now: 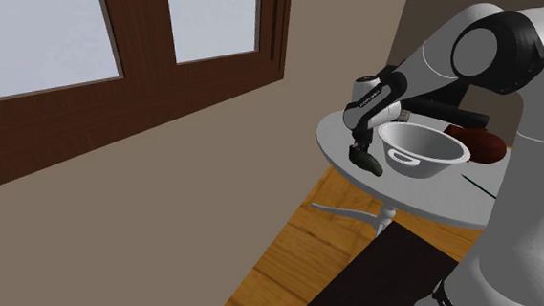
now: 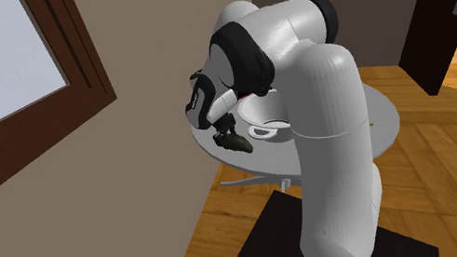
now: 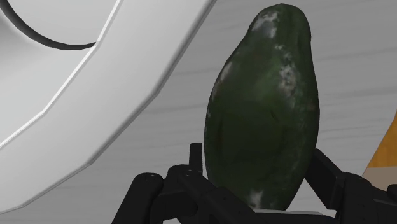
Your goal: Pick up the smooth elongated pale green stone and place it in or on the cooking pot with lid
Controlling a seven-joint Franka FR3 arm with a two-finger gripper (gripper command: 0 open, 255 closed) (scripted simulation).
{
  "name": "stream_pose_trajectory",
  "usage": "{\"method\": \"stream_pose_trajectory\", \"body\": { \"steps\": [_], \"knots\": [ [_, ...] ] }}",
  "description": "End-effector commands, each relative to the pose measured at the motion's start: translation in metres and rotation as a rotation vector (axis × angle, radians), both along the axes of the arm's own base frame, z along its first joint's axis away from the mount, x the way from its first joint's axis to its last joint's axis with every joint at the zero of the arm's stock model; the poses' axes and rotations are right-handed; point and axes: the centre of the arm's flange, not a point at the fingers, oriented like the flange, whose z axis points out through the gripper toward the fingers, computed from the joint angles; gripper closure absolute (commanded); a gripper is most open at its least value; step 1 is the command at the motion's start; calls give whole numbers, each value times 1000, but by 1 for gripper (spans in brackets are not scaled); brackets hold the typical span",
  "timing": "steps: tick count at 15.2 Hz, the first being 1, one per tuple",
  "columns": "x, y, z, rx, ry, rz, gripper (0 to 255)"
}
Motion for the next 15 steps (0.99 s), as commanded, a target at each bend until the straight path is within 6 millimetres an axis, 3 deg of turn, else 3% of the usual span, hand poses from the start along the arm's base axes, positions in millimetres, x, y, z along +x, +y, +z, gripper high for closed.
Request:
{"method": "stream_pose_trajectory", "body": {
  "steps": [1,8,15],
  "knots": [
    [0,0,0,1,1,0,255],
    [0,0,0,1,1,0,255],
    [0,0,36,1,1,0,255]
  ]
}}
